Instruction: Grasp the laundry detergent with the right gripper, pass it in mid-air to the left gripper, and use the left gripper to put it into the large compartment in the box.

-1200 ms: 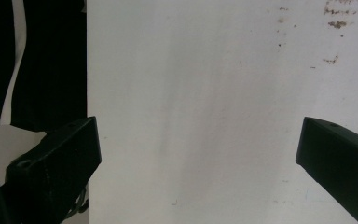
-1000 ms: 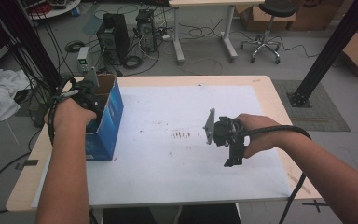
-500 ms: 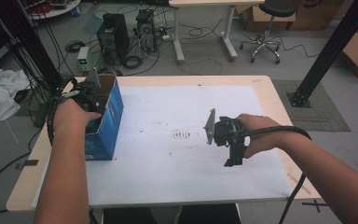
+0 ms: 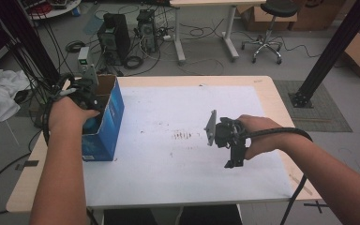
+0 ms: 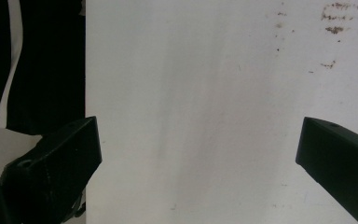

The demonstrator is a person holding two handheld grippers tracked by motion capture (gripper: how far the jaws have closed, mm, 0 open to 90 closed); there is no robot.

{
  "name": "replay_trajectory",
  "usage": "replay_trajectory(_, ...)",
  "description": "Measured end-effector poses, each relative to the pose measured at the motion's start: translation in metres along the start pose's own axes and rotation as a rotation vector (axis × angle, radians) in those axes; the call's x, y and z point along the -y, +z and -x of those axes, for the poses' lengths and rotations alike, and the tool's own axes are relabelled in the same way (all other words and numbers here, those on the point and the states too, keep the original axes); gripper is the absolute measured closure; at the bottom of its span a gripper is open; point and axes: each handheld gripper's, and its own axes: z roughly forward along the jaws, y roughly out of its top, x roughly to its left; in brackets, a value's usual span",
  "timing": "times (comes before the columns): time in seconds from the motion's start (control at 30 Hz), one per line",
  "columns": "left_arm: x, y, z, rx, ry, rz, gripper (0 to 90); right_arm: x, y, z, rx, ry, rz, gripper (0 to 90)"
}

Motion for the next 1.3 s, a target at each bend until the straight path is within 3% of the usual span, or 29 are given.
replay_trajectory(0.4, 0.006, -0.032, -0.002, 0.017, 0.004, 0.044, 25.3, 0.001, -0.002, 0.000, 0.008, -0.002, 0.006, 0.0)
replay_trajectory(0.73, 0.011, -0.055, 0.002, -0.006, 0.033, 0.061, 21.8, 0.002, -0.003, -0.001, 0.008, 0.004, 0.006, 0.0)
replay_trajectory(0.87, 0.013, -0.067, 0.008, -0.013, 0.067, 0.080, 20.8, 0.002, -0.003, -0.001, 0.009, 0.005, 0.008, 0.0)
replay_trajectory(1.3, 0.019, -0.103, 0.040, -0.008, 0.236, 0.135, 13.9, -0.003, -0.004, -0.001, 0.010, -0.003, 0.011, 0.0)
